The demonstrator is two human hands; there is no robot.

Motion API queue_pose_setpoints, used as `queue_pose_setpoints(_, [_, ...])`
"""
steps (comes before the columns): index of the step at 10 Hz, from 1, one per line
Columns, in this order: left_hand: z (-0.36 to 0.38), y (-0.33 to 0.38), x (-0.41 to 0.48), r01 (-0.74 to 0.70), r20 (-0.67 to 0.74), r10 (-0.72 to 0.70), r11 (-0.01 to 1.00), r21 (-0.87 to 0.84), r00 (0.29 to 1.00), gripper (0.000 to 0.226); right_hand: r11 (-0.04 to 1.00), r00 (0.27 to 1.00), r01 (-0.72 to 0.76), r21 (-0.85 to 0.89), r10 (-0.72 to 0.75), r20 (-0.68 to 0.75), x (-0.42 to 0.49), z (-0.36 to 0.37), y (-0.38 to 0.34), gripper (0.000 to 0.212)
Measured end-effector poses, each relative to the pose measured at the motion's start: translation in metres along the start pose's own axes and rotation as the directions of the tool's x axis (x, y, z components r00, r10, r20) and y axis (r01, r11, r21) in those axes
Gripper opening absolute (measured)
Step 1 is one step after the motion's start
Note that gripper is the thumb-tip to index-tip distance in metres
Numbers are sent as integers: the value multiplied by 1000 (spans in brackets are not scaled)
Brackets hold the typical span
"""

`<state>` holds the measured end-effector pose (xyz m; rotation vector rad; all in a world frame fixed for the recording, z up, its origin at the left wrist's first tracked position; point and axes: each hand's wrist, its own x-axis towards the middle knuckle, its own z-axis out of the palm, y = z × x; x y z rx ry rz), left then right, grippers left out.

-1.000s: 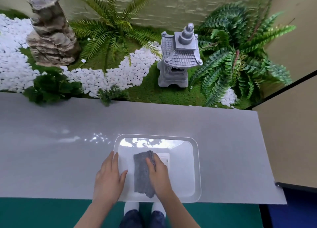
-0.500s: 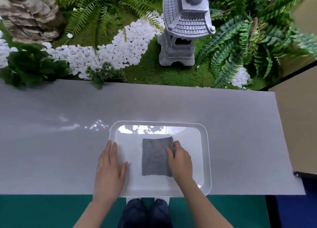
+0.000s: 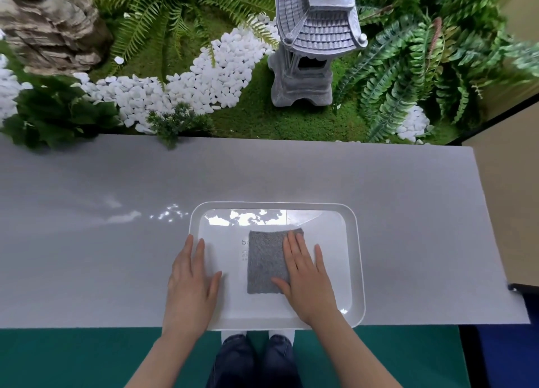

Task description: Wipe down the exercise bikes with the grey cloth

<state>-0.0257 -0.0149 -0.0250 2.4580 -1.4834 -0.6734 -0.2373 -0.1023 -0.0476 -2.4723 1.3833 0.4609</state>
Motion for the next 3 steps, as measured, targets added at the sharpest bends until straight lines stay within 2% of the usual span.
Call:
queue_pose_setpoints(1, [-3,1,-2,-1,17,0,999,52,1000,68,999,999,27,24,-28,32,-1,-2,2,79])
queue_pose_setpoints(3, [-34,27,-9,-42,75,31,987,157,997,66,981,999,-26,193,20,31,-19,-40,3,73])
